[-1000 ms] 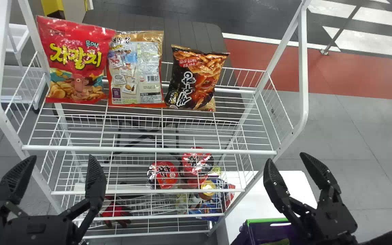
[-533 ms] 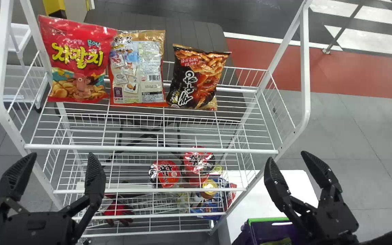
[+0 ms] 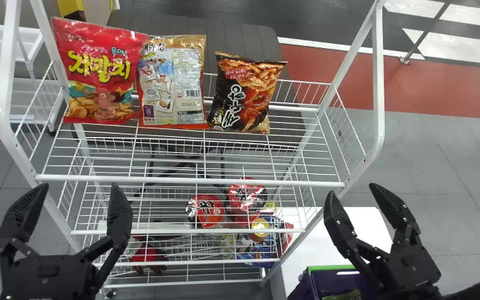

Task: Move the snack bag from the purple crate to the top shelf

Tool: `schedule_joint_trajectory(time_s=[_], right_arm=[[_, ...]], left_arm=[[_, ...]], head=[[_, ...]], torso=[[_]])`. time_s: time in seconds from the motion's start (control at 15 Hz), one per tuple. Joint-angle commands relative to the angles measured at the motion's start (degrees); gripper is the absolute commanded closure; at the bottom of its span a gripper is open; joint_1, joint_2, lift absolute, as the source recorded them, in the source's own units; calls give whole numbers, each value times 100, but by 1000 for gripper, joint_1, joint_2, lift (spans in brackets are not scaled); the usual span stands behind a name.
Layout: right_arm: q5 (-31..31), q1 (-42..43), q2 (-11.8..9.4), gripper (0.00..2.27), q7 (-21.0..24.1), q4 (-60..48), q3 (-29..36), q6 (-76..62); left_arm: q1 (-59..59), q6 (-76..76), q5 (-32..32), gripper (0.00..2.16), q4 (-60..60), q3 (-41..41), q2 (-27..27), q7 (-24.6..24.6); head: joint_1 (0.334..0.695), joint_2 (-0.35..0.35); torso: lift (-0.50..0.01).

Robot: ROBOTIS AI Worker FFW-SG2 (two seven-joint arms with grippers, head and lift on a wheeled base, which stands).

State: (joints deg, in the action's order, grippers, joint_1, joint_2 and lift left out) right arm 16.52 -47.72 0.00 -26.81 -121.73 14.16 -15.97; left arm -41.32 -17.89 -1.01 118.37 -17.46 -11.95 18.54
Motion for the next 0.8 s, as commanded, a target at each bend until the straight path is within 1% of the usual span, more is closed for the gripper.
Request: schedule_joint_trajectory(time_s=[0.0, 0.73], right_arm=[[0, 0, 5, 188, 0, 0, -10, 11], [9, 0, 5, 188, 0, -9, -28, 29]], left_arm=[[-7, 9, 4, 113, 11, 6, 0, 1], [1, 44, 13, 117, 2, -3, 9, -8]], head=[[695, -207], [695, -207]], torso=[[0], [0]])
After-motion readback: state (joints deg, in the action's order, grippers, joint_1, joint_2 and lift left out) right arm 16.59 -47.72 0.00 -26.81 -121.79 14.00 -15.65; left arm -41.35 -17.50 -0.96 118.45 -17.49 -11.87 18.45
